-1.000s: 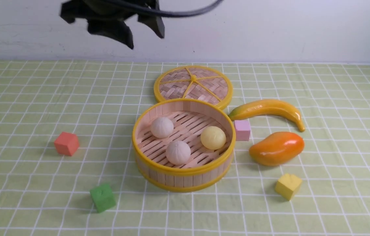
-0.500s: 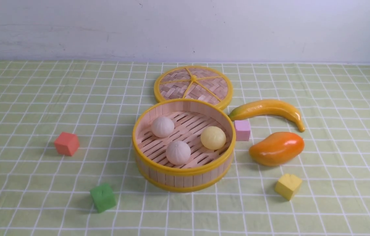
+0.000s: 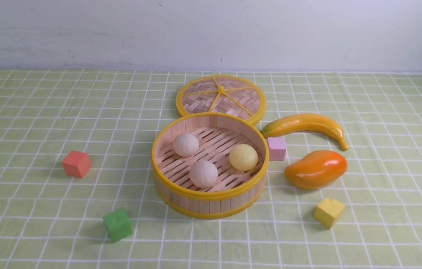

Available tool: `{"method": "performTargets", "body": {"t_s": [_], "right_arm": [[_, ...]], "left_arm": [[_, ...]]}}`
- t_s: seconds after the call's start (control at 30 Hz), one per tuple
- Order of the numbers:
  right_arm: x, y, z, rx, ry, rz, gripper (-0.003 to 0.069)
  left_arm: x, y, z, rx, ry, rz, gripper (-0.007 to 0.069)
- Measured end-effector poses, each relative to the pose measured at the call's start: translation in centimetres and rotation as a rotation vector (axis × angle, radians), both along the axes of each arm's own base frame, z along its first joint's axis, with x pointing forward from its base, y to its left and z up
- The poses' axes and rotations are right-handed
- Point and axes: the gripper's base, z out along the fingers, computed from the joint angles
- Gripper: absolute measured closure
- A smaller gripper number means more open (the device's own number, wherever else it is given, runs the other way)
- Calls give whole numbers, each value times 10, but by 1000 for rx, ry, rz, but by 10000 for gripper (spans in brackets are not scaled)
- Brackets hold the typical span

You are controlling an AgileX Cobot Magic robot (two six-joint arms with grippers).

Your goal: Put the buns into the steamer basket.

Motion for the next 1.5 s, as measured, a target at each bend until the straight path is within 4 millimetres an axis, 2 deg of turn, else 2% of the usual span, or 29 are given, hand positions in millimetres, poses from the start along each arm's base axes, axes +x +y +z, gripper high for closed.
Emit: {"method": "performTargets", "body": {"t_s": [0.83,0.93,1.07,1.1,1.2,1.33,1.4,1.43,1.47,1.5], "right_arm": [[0,0,0,1,0,0,419],[0,0,0,1,0,0,419],[0,0,0,1,0,0,419],[0,0,0,1,0,0,419],[0,0,0,1,0,0,419],[0,0,0,1,0,0,419],[0,0,0,1,0,0,419],[0,0,0,1,0,0,419],[0,0,0,1,0,0,419],[0,0,0,1,0,0,419]], "left_arm": [[2,1,1,5,-22,12,638],[5,0,3,-15,-69,37,638],[21,0,1,8,-220,179,638],[30,1,-3,32,-306,244,637],[40,1,-12,83,-395,303,637],[62,-4,-52,182,-542,325,636],[68,-7,-75,204,-572,300,634],[68,-7,-75,206,-572,300,634],[70,-7,-87,235,-538,292,632],[70,-7,-88,240,-534,292,631]]}}
